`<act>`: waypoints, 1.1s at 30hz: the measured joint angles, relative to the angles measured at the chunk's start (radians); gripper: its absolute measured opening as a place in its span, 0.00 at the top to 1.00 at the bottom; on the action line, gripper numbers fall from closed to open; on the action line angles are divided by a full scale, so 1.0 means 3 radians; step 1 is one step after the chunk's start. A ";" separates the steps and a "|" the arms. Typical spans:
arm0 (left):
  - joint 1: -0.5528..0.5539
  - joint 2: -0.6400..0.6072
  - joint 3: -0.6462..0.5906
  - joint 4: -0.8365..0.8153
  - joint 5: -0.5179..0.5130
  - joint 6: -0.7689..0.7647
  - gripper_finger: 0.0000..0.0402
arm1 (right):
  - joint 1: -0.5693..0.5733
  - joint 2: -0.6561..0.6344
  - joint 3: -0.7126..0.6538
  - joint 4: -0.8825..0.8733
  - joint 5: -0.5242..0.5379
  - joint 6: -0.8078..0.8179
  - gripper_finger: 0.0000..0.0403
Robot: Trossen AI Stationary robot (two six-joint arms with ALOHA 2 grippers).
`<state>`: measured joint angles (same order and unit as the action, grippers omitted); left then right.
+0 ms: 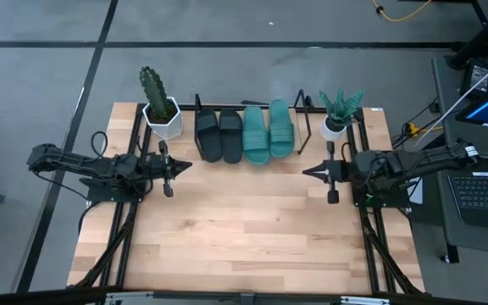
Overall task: Pick and place slides into the shelf
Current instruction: Return to Home Position
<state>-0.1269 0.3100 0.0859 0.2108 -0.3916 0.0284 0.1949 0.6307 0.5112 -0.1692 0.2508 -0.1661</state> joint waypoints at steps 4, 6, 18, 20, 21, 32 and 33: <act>0.0048 -0.0171 -0.0198 0.0244 0.0000 0.0083 1.00 | -0.0038 -0.0174 -0.0043 -0.0045 -0.0193 -0.0015 1.00; 0.0073 -0.0282 -0.0231 0.0237 -0.0001 0.0109 1.00 | -0.0054 -0.0280 -0.0108 -0.0063 -0.0215 0.0007 1.00; 0.0132 -0.0628 -0.0241 -0.0327 0.0089 -0.0084 1.00 | -0.0060 -0.0923 -0.0507 -0.0056 -0.0246 0.0025 1.00; 0.0132 -0.0627 -0.0241 -0.0348 0.0121 -0.0089 1.00 | -0.0060 -0.1044 -0.0565 -0.0053 -0.0282 0.0025 1.00; 0.0132 -0.0627 -0.0241 -0.0349 0.0157 -0.0090 1.00 | -0.0060 -0.1102 -0.0589 -0.0056 -0.0303 0.0024 1.00; 0.0132 -0.0617 -0.0241 -0.0572 0.0311 -0.0390 1.00 | -0.0060 -0.1942 -0.0875 -0.0281 -0.0379 0.0110 1.00; 0.0132 -0.0617 -0.0241 -0.0577 0.0360 -0.0432 1.00 | -0.0060 -0.2020 -0.0907 -0.0271 -0.0381 0.0144 1.00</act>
<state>-0.0872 0.1249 0.0135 0.0376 -0.2834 -0.1012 0.1768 0.0248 0.2390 -0.2504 0.1365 -0.1228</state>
